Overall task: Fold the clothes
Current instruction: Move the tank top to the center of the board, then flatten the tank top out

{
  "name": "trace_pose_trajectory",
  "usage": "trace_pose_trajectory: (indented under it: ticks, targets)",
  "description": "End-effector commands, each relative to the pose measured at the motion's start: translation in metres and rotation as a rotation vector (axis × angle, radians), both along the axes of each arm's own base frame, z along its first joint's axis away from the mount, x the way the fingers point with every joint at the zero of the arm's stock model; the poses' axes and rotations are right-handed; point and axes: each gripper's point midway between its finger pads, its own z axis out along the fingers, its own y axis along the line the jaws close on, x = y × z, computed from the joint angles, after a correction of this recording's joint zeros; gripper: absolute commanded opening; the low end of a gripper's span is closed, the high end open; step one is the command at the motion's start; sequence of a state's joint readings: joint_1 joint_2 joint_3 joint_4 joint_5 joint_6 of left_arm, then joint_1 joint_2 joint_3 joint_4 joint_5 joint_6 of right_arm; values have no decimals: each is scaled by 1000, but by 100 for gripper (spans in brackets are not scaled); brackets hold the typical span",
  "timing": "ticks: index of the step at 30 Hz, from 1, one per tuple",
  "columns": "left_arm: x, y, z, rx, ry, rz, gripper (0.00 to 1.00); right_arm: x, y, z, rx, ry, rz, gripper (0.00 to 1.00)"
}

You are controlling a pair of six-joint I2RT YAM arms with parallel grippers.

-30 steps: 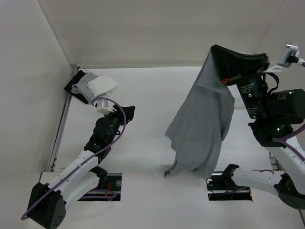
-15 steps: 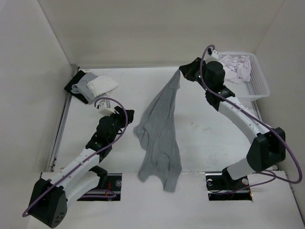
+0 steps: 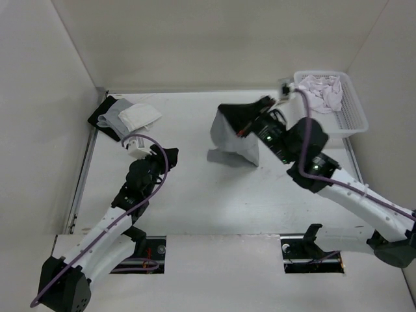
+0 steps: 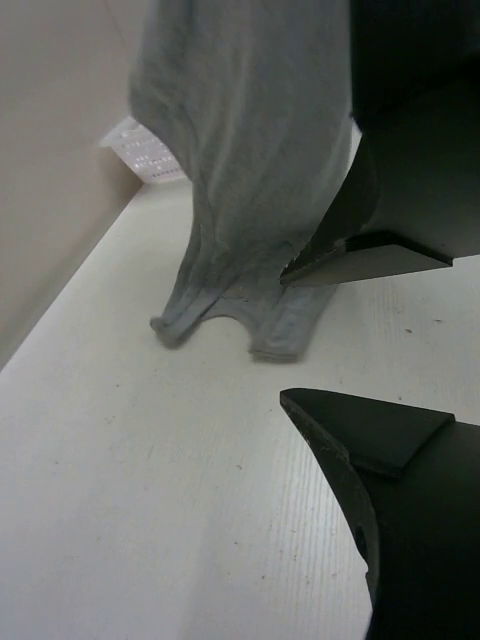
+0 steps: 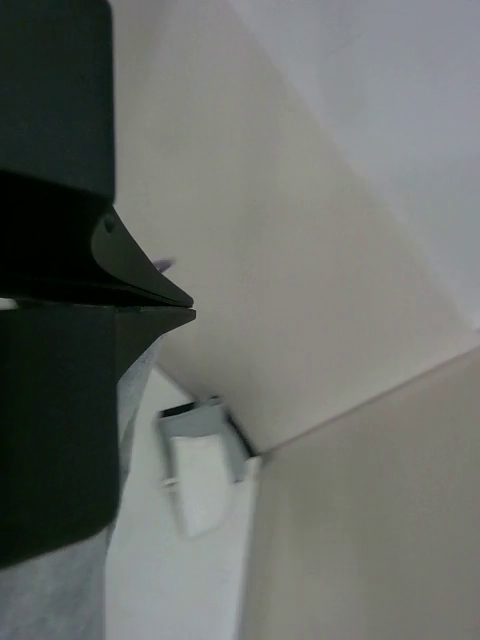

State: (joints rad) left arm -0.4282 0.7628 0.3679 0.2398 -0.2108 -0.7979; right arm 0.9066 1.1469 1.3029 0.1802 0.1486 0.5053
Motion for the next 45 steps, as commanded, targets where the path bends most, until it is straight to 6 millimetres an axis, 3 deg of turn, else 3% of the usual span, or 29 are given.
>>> trace_pose_trajectory:
  ticks: [1,2,4,5,7,11,12,15,16,18,22,23,27,34,39,45]
  targets:
    - [-3,23,19,-30,-32,90,43,-1,76,-182,-264,309,80,3]
    - [-7,33,13,-21,-14,122,43,-10,89,-213,-303,360,119,6]
    - [-11,48,2,-5,16,170,43,-22,101,-256,-388,413,153,14]
    - [-14,56,-5,3,35,197,43,-24,99,-275,-426,441,146,24]
    - [-18,72,-26,19,90,245,43,-27,79,-292,-442,451,105,48]
    - [-17,72,-45,37,140,243,43,-22,39,-304,-412,472,25,55]
    - [-17,73,-50,49,154,241,43,-19,26,-311,-407,494,-9,54]
    - [-19,65,-72,132,222,191,39,-12,-11,-341,-400,581,-105,28]
    - [-22,57,-79,159,243,148,34,-8,-28,-355,-397,624,-147,15]
    - [-36,26,-98,201,311,3,29,1,-54,-374,-375,676,-217,11]
    - [-66,-3,-127,226,479,-115,27,9,-67,-376,-335,667,-246,20]
    - [-82,-9,-140,223,564,-134,29,11,-70,-374,-328,656,-252,23]
    - [-119,-26,-159,273,717,-186,35,18,-78,-374,-319,642,-274,27]
    - [-145,-42,-173,367,796,-237,37,16,-80,-373,-285,618,-259,28]
    - [-155,-22,-171,442,823,-166,33,15,-83,-372,-261,604,-257,29]
    - [-157,-26,-183,479,845,-156,34,15,-83,-366,-224,585,-239,29]
